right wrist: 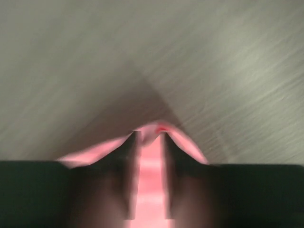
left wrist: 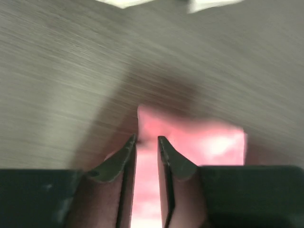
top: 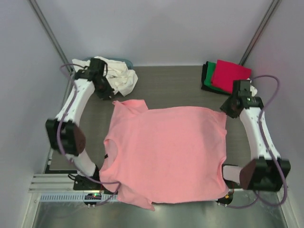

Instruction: Fold and stack the t-shirts

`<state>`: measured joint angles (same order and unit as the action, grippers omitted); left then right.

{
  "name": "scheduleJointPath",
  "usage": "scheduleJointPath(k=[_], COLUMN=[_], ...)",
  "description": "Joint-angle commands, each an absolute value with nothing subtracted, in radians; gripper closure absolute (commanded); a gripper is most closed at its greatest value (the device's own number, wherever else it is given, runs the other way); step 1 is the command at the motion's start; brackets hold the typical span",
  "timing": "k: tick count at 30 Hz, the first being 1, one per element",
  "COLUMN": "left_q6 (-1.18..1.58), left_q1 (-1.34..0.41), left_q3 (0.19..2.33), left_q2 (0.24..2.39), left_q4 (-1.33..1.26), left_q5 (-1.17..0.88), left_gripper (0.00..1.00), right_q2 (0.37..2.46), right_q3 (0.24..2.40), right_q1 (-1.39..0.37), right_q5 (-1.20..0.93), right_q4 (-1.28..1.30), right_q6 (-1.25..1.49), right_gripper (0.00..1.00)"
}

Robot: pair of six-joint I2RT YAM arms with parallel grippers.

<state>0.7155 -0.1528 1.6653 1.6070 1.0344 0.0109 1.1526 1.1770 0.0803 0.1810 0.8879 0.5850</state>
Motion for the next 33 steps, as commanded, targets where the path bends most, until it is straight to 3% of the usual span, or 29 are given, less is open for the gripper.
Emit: scheduleJointPath(k=[1, 2, 3, 4, 7, 13, 19, 25, 33], left_q6=[0.634, 0.627, 0.623, 0.621, 0.629, 0.626, 0.647, 0.669, 0.686], left_q1=[-0.146, -0.147, -0.150, -0.155, -0.160, -0.169, -0.176, -0.186, -0.222], left_q3=[1.770, 1.796, 1.810, 1.796, 1.689, 1.435, 1.174, 1.026, 1.091], left_q2=[1.777, 1.811, 1.822, 1.818, 1.714, 1.523, 1.401, 1.469, 1.698], left_q4=[1.109, 1.147, 1.149, 1.141, 1.065, 0.960, 0.758, 0.573, 0.519], left_q5=[0.046, 0.051, 0.049, 0.052, 0.064, 0.061, 0.011, -0.077, -0.101], left_gripper=[0.72, 0.63, 0.49, 0.43, 0.30, 0.30, 0.35, 0.37, 0.41], right_q2=[1.318, 1.339, 1.347, 1.333, 1.292, 1.149, 1.173, 1.325, 1.552], right_q3=[1.204, 1.221, 1.235, 1.253, 1.258, 1.123, 0.948, 0.896, 0.940], right_q1=[0.080, 0.080, 0.080, 0.080, 0.080, 0.078, 0.074, 0.061, 0.014], right_q5=[0.183, 0.170, 0.169, 0.175, 0.169, 0.062, -0.136, -0.209, -0.195], right_q4=[0.752, 0.750, 0.750, 0.752, 0.752, 0.727, 0.641, 0.554, 0.505], right_q6=[0.537, 0.532, 0.520, 0.514, 0.488, 0.475, 0.477, 0.474, 0.462], right_gripper=[0.48, 0.33, 0.12, 0.01, 0.00, 0.00, 0.01, 0.03, 0.03])
